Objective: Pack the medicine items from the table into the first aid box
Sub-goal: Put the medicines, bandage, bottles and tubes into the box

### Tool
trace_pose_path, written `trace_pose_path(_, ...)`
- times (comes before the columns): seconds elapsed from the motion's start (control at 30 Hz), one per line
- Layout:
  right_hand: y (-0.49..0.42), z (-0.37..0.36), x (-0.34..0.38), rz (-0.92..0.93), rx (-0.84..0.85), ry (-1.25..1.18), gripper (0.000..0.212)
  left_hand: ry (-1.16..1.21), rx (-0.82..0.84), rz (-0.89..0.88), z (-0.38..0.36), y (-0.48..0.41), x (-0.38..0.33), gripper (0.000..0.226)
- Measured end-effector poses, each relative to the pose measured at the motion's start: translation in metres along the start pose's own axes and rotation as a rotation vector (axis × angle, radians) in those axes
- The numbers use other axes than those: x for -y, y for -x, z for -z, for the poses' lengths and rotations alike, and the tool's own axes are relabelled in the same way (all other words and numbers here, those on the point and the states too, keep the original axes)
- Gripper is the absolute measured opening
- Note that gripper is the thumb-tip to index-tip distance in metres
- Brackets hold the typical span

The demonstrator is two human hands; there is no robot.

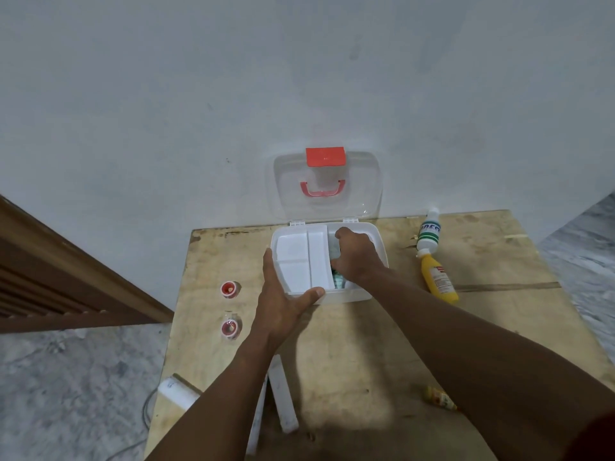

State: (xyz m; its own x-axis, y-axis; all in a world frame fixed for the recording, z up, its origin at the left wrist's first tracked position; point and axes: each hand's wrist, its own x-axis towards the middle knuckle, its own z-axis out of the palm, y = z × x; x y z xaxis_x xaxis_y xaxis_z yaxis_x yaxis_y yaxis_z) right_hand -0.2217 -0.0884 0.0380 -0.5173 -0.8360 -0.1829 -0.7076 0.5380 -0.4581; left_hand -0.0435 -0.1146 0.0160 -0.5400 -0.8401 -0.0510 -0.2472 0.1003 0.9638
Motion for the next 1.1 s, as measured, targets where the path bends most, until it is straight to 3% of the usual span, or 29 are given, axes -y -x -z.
trace_pose_path(0.77, 0.001, -0.001, -0.001, -0.012, 0.04, -0.007, 0.042, -0.031, -0.004, -0.006, -0.001, -0.001, 0.004, 0.102)
trace_pose_path(1.1, 0.029, 0.044, -0.022, -0.04, -0.177, -0.052, 0.042, -0.066, 0.017, -0.018, 0.004, -0.001, 0.0, 0.109)
